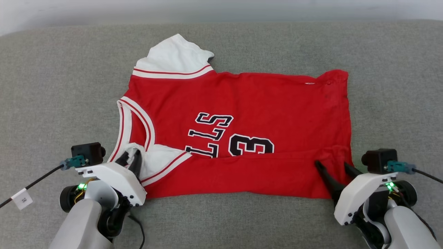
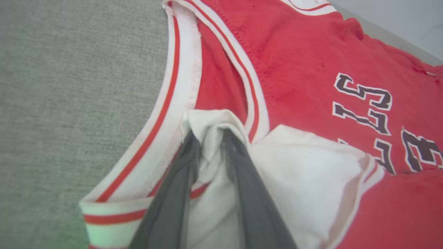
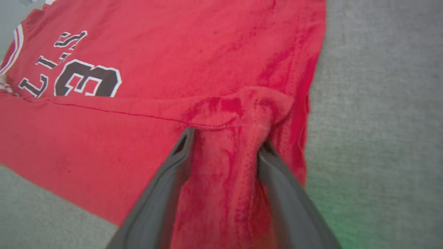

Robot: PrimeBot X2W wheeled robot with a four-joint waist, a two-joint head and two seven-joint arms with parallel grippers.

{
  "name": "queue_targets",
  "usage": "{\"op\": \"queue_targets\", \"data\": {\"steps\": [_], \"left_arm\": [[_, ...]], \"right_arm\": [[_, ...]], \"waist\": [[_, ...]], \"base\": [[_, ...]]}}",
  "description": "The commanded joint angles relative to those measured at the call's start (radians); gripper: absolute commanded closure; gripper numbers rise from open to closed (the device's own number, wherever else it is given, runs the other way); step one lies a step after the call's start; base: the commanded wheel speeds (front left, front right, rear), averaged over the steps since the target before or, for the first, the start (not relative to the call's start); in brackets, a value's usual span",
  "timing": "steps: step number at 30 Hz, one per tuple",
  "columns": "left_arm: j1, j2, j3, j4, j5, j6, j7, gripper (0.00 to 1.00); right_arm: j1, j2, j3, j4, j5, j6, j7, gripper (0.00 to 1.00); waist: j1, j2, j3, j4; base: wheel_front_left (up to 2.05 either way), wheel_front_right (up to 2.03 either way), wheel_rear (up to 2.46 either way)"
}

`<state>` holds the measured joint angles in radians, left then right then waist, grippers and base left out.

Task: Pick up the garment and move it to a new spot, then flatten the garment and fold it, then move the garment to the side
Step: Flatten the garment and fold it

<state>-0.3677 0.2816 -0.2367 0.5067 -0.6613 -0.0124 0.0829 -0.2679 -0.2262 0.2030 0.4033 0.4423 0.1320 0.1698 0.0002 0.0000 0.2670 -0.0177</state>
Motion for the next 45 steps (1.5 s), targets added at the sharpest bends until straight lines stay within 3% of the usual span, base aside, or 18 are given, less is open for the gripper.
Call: {"op": "queue_targets", "data": {"steps": [1,7,12,19,24,28,33,34,35,36,41,45], "left_arm": [[0.005,0.008,0.005,0.030,-0.008,-0.001,-0.002,0.00],[0.035,0.044,0.029,0.019,-0.027,-0.004,0.005,0.00],[0.078,0.109,0.036,-0.066,-0.038,0.004,0.087,0.00],[0.143,0.239,0.035,-0.240,-0.094,0.027,0.366,0.00],[0.217,0.305,0.054,-0.326,-0.177,0.081,0.584,0.00],[0.260,0.319,0.069,-0.354,-0.212,0.127,0.654,0.00],[0.276,0.278,0.062,-0.345,-0.249,0.141,0.679,0.00],[0.275,0.268,0.057,-0.339,-0.254,0.137,0.677,0.56],[0.274,0.258,0.050,-0.334,-0.259,0.129,0.677,0.88],[0.273,0.246,0.047,-0.331,-0.266,0.123,0.673,1.00],[0.265,0.239,0.055,-0.329,-0.261,0.098,0.627,1.00],[0.250,0.248,0.076,-0.351,-0.232,0.082,0.546,1.00]], "right_arm": [[0.008,-0.010,0.010,0.010,0.006,-0.002,-0.036,0.00],[0.053,-0.016,0.002,-0.062,0.003,-0.002,-0.157,0.00],[0.112,-0.001,-0.051,-0.164,-0.038,-0.002,-0.216,0.00],[0.179,0.050,-0.130,-0.323,-0.100,-0.002,-0.211,0.00],[0.212,0.089,-0.155,-0.412,-0.127,-0.002,-0.185,0.00],[0.218,0.113,-0.165,-0.444,-0.133,-0.002,-0.171,0.00],[0.212,0.130,-0.179,-0.440,-0.123,-0.002,-0.155,0.00],[0.211,0.131,-0.184,-0.436,-0.119,-0.002,-0.149,0.00],[0.209,0.131,-0.190,-0.435,-0.115,-0.002,-0.144,0.00],[0.207,0.127,-0.197,-0.430,-0.111,-0.002,-0.136,0.00],[0.198,0.104,-0.232,-0.415,-0.074,-0.002,-0.087,0.00],[0.188,0.072,-0.259,-0.382,-0.040,-0.002,0.012,0.00]], "waist": [[-0.0002,0.0000,-0.016,-0.006],[-0.0002,0.0000,-0.070,-0.017],[-0.0002,0.0000,-0.122,-0.033],[-0.0002,0.0000,-0.146,-0.067],[-0.0002,0.0000,-0.118,-0.103],[-0.0002,0.0000,-0.071,-0.125],[-0.0002,0.0000,-0.020,-0.141],[-0.0002,0.0000,-0.016,-0.143],[-0.0002,0.0000,-0.013,-0.144],[-0.0002,0.0000,-0.012,-0.143],[-0.0002,0.0000,-0.030,-0.127],[-0.0002,0.0000,-0.052,-0.108]], "base": [[0.00,0.00,0.00],[0.00,0.00,0.00],[0.00,0.00,0.00],[0.00,0.00,0.00],[0.00,0.00,0.00],[0.00,0.00,0.00],[0.00,0.00,0.00],[0.00,0.00,0.00],[0.00,0.00,0.00],[0.00,0.00,0.00],[0.00,0.00,0.00],[0.00,0.00,0.00]]}}
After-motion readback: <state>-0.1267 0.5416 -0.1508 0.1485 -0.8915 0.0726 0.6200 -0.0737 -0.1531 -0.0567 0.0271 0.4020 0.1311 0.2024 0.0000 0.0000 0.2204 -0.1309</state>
